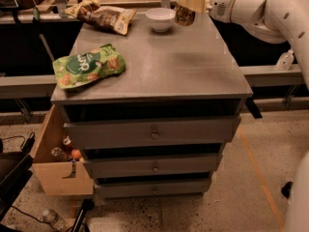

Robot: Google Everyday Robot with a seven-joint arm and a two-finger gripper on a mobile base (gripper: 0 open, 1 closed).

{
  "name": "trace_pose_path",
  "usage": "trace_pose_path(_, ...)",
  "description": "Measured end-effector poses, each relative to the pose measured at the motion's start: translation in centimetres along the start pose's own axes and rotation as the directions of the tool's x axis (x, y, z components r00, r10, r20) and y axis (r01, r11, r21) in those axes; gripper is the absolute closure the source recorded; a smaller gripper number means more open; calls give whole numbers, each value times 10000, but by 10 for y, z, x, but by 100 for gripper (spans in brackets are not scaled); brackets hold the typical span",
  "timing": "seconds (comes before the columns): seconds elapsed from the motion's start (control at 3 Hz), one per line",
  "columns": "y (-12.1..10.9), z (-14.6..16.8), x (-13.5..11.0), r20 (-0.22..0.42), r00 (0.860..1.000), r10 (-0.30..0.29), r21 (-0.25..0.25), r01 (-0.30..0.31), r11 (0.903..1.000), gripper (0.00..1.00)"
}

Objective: Move orange can near green rice chip bag

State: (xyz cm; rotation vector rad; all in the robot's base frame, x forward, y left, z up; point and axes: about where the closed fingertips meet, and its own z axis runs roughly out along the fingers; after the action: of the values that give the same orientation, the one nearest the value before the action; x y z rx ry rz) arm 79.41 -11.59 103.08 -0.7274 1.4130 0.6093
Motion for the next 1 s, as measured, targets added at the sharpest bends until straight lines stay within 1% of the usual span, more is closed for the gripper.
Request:
trace_pose_path(0.33, 68, 8, 12, 60, 10000, 72, -1292, -64, 9916, 100)
trace_pose_path(0.67, 128, 13, 29, 313, 9989, 356, -2748, -257, 9612, 100)
trace_pose_path(1.0, 174, 18, 46, 266, 9976, 639, -4152, -471, 9085, 100)
